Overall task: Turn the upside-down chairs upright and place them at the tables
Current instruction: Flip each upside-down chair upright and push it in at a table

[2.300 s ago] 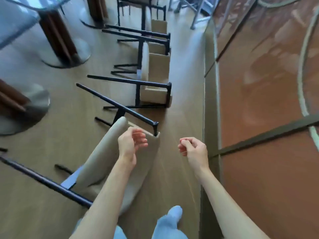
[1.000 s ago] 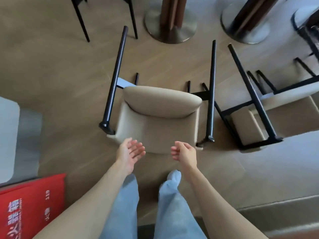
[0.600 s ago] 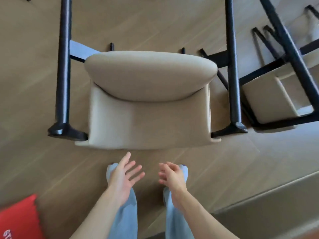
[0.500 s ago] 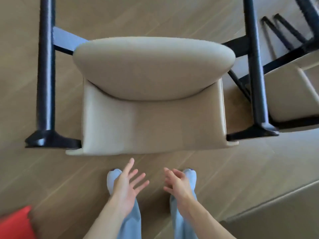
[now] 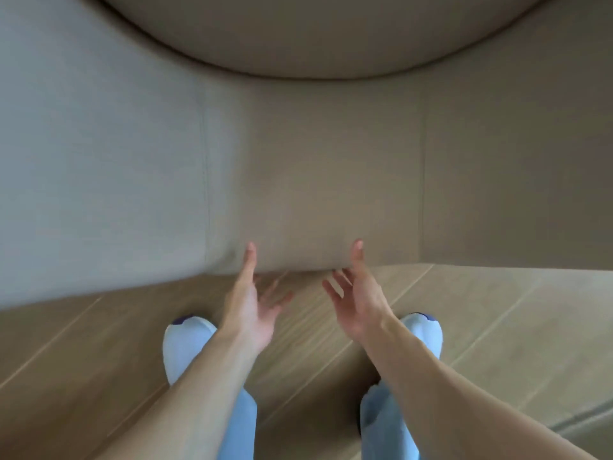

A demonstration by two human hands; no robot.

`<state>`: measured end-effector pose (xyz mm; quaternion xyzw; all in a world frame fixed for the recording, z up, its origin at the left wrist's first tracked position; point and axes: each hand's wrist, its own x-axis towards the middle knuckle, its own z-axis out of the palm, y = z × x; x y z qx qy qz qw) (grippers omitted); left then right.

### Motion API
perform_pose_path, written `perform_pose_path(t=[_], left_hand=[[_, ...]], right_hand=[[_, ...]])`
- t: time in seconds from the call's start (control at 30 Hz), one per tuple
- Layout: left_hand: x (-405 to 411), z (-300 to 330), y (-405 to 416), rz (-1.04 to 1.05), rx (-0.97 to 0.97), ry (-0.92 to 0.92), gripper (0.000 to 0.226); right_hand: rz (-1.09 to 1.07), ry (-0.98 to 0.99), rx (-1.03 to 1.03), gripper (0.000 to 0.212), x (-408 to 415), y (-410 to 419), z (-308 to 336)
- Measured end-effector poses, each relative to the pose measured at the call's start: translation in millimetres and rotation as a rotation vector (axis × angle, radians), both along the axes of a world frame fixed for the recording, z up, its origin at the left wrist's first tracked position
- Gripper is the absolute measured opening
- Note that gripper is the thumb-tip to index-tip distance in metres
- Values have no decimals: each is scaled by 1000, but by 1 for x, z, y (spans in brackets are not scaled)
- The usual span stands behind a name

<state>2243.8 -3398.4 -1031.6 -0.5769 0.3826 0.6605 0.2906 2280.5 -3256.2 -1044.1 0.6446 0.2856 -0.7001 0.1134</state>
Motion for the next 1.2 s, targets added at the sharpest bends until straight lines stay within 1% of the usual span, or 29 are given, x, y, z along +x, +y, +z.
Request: perform_pose_path(t=[0.1, 0.17, 0.27, 0.33, 0.43, 0.5, 0.6, 0.67, 0.73, 0.83, 0.9, 0.93, 1.03, 1.07, 1.13, 1.2], left_hand=[[-4, -32, -12, 112, -9, 86, 65], [-3, -49, -20, 180, 13, 120, 57], [3, -62, -27, 228, 61, 138, 54], [2, -61, -28, 248, 63, 127, 53], [-2, -46, -29, 237, 40, 110, 55], [-1, -28, -32, 209, 30, 115, 59], [4, 19, -40, 145, 1, 115, 64], [7, 61, -45, 86, -38, 89, 67], [9, 111, -50, 22, -76, 66, 66], [11, 189, -54, -54, -138, -2, 69], [9, 244, -52, -99, -184, -62, 75], [8, 271, -49, -101, -188, -82, 74], [-5, 357, -38, -149, -232, -133, 51], [-11, 383, -33, -170, -248, -151, 48], [-30, 429, -25, -221, -280, -168, 62], [-54, 461, -17, -243, -311, -170, 74]], right_hand=[[-68, 72, 55, 50, -1, 23, -26], [-110, 120, 63, 54, -1, 31, -37], [-167, 154, 24, 59, 2, 34, -46], [-159, 139, 7, 56, 1, 37, -42], [-106, 92, 1, 51, -2, 41, -23], [-94, 74, 9, 53, -1, 41, -5], [-62, 6, 27, 58, 5, 36, 40], [-33, -68, 46, 54, 9, 33, 81], [-1, -134, 53, 48, 11, 30, 131], [46, -203, 59, 51, 15, 26, 204], [68, -269, 72, 65, 14, 25, 256], [79, -301, 79, 73, 11, 25, 281], [94, -432, 122, 101, -6, 29, 362], [90, -460, 134, 109, -12, 31, 386], [102, -448, 155, 113, -31, 39, 431], [139, -416, 162, 114, -55, 48, 458]])
